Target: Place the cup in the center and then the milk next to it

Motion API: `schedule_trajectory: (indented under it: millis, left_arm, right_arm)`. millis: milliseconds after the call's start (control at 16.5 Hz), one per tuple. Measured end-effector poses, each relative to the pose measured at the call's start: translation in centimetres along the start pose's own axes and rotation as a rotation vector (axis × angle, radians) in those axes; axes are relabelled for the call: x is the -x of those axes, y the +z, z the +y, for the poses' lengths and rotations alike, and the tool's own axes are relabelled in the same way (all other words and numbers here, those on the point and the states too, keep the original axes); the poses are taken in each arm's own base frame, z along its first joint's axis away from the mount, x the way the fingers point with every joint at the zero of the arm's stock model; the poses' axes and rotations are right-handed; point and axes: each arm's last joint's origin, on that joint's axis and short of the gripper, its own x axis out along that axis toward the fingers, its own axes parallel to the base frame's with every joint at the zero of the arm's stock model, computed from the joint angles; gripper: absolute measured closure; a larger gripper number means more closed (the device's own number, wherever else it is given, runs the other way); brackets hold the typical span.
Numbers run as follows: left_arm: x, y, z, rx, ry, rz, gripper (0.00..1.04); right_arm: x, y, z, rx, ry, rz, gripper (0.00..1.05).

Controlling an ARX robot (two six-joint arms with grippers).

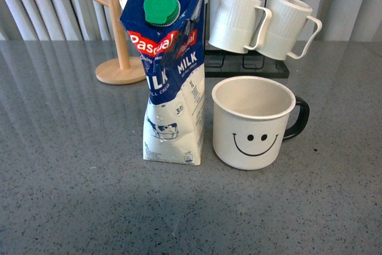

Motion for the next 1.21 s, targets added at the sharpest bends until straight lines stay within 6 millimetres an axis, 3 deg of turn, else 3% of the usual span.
schedule_trajectory:
  millis: [848, 1212]
  left_arm:
    - [2.4, -2.0, 0.0, 0.000, 0.001, 0.024, 1.04]
    - [2.5, -1.7, 0.0, -0.001, 0.001, -0.007, 1.04]
  right_arm:
    - [0.0, 0.0, 0.0, 0.000, 0.000, 0.000, 0.07]
    - [0.0, 0.0, 0.0, 0.000, 0.000, -0.001, 0.07]
